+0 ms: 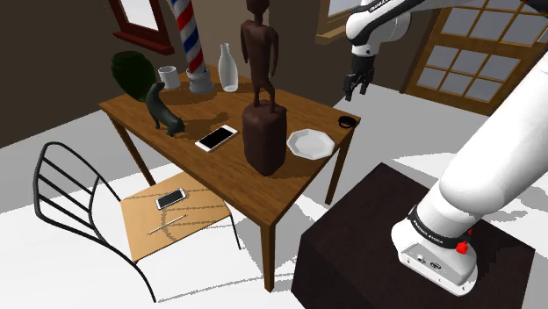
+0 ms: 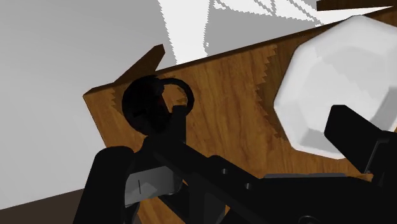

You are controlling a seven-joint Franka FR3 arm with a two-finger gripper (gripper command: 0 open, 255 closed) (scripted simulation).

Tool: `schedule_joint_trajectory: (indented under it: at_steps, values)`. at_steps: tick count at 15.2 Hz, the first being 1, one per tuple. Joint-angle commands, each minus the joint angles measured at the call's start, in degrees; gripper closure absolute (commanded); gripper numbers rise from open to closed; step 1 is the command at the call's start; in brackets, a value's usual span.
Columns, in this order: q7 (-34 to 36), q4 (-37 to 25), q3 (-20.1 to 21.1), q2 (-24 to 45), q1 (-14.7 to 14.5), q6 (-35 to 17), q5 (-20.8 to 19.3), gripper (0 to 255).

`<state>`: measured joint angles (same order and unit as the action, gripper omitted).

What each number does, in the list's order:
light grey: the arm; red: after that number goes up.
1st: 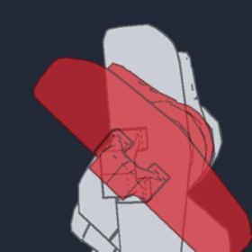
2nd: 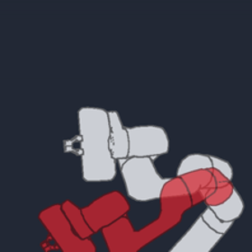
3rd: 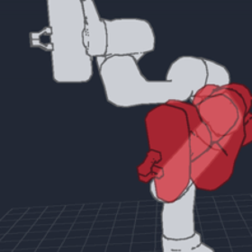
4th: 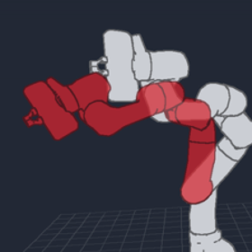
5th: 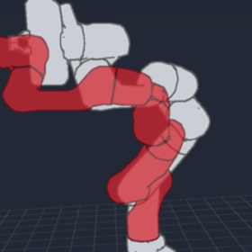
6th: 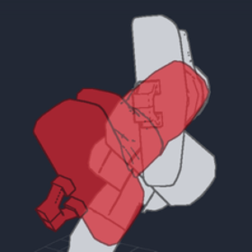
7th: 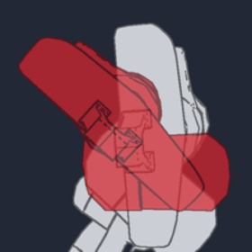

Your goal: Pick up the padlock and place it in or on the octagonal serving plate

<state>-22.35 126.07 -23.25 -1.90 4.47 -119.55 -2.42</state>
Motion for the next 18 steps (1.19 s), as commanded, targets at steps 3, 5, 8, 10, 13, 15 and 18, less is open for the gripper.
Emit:
schedule_joint_trajectory:
  at_steps: [3,5,8,10,13,15,18]
  values:
    - [-5.1,-5.9,-1.1,9.1,1.4,-3.0,4.3,0]
    - [-7.6,-9.3,-1.2,13.8,2.5,-3.9,6.6,0]
    - [-10.9,-15.1,-0.7,20.6,4.8,-4.7,9.8,0]
    - [-12.8,-19.4,-0.2,25.2,6.4,-4.8,11.8,0]
    - [-15.1,-26.5,0.9,32.1,9.3,-4.5,14.3,0]
    - [-16.0,-30.5,1.6,35.6,10.7,-4.0,15.3,0]
    - [-16.3,-29.9,1.9,36.8,11.0,-5.7,15.8,0]
